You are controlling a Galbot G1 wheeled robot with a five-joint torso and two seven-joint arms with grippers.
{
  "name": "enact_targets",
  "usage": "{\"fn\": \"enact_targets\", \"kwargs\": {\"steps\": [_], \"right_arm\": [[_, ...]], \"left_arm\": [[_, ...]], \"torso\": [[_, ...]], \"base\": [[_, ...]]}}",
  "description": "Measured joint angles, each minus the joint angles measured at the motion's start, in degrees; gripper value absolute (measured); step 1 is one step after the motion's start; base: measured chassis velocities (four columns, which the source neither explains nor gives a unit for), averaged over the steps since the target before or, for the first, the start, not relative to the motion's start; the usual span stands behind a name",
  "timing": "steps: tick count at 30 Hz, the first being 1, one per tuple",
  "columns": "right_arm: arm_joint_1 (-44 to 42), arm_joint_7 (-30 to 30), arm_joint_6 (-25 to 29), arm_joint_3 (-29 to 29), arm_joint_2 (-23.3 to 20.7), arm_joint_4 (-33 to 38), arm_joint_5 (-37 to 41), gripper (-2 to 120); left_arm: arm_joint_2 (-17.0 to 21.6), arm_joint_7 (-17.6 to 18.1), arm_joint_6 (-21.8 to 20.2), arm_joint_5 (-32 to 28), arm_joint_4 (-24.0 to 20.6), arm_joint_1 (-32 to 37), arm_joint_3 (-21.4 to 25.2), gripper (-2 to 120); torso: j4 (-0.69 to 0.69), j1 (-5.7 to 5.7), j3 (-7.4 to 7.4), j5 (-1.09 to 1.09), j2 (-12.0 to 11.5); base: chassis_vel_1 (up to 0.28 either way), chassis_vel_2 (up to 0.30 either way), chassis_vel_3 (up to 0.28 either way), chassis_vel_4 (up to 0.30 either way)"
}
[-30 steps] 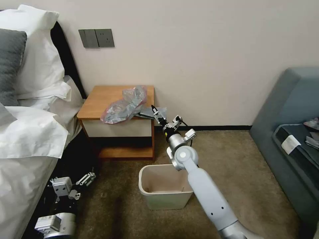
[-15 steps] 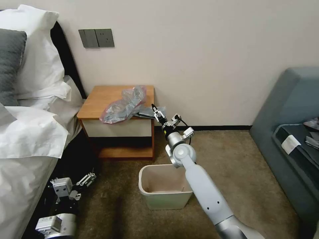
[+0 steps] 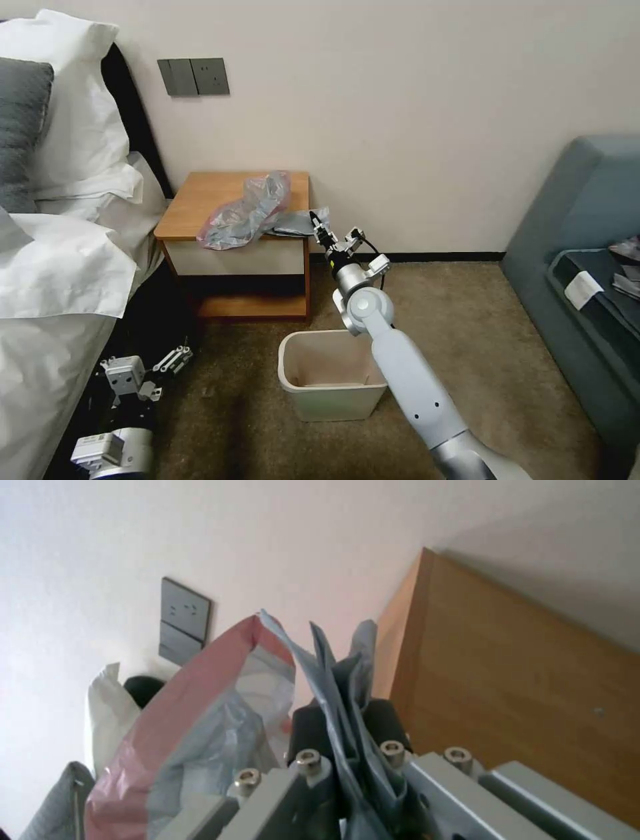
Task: Pick up the garbage bag from the table and place it over the trash can.
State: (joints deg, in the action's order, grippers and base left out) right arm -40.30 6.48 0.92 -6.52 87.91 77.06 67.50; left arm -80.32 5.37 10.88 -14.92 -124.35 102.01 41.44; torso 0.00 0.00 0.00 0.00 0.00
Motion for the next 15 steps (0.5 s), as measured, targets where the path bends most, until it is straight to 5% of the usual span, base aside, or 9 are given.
{"fn": "enact_targets", "kwargs": {"steps": [15], "right_arm": [[-3.0,-3.4,0.6,0.3,-1.2,5.8,0.4,0]], "left_arm": [[-0.1,0.4,0.0,-0.1,0.0,-0.3,0.0,100]], "torso": [[0.00,0.00,0.00,0.00,0.0]], "base": [[0.000,0.000,0.000,0.000]]}}
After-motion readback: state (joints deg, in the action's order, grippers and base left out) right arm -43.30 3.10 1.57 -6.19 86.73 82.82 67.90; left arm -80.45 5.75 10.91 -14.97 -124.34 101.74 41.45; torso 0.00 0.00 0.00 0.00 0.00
